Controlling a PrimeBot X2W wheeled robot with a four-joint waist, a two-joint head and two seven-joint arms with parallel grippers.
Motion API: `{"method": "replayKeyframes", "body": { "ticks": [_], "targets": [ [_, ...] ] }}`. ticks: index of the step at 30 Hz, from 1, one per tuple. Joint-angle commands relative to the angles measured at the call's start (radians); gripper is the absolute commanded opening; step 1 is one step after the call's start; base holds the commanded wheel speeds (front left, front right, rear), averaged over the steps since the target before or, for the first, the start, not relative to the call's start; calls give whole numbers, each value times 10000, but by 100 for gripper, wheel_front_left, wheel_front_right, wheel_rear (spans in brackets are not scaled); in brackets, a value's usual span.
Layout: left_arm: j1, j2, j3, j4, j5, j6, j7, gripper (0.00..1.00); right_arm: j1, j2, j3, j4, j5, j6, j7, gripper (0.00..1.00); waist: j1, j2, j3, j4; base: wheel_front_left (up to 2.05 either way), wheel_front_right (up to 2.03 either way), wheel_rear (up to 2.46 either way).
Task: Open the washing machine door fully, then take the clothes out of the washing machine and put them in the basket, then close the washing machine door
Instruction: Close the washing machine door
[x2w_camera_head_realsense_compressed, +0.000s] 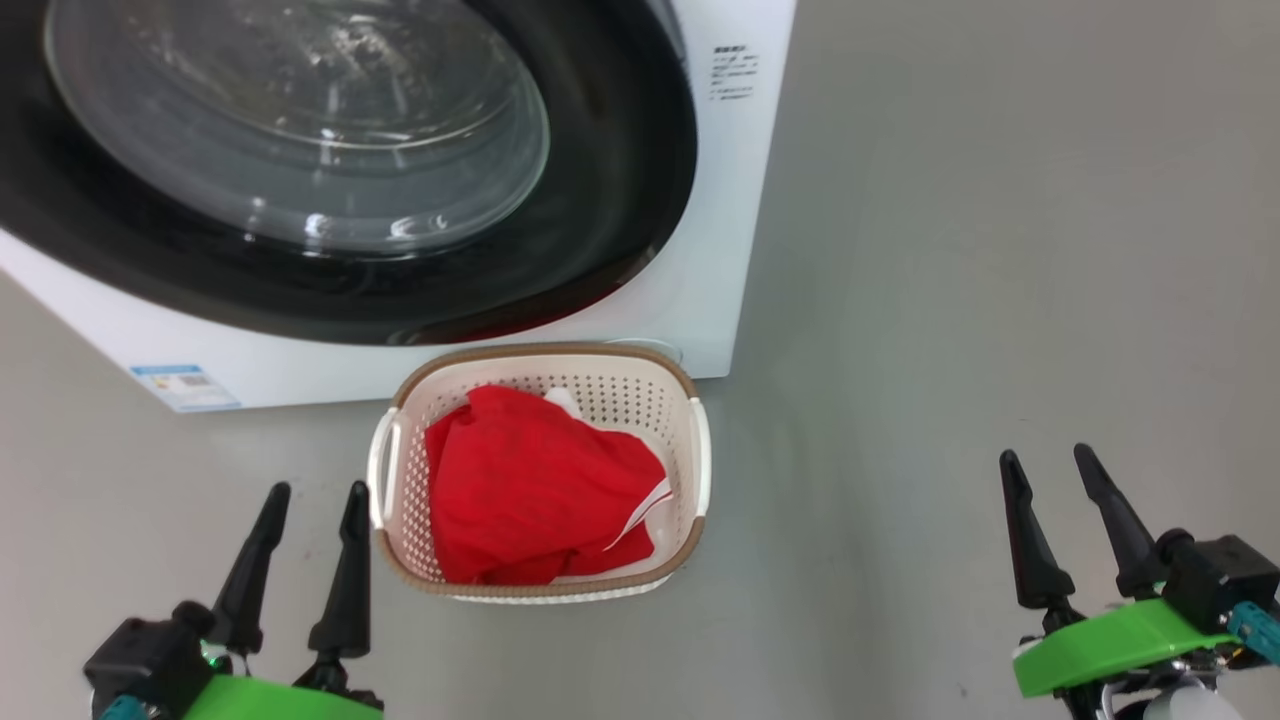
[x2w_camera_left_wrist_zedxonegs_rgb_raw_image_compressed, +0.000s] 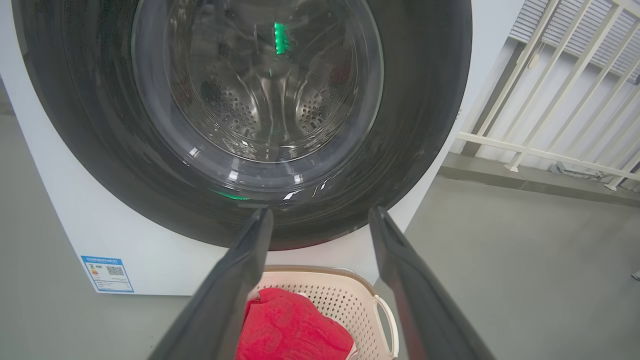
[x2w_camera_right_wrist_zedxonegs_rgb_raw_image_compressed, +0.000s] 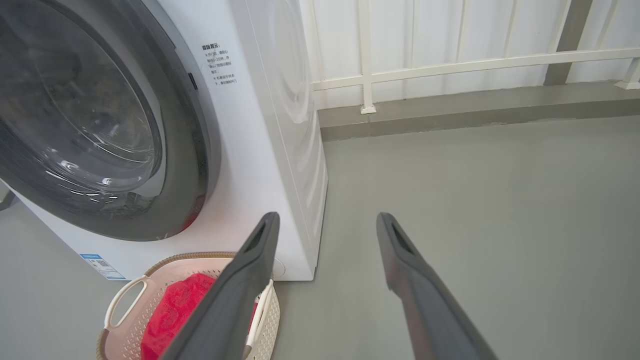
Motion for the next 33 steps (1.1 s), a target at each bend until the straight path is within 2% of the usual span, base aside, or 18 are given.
{"method": "replayKeyframes", "body": {
  "ticks": [1, 13, 33],
  "targets": [
    [78, 226, 439, -274, -4, -56, -120, 100, 116, -40, 170, -313, 72, -11, -63, 100, 0, 0, -198, -246, 0, 0, 0],
    [852, 233, 898, -446, 22, -56, -120, 100, 913, 45, -240, -453, 152, -11, -63, 100, 0, 0, -672, -682, 0, 0, 0],
    [1025, 179, 943, -467, -10, -56, -120, 100, 1087, 94, -310, -555, 123, -11, -63, 100, 0, 0, -767, -692, 0, 0, 0]
  ]
}}
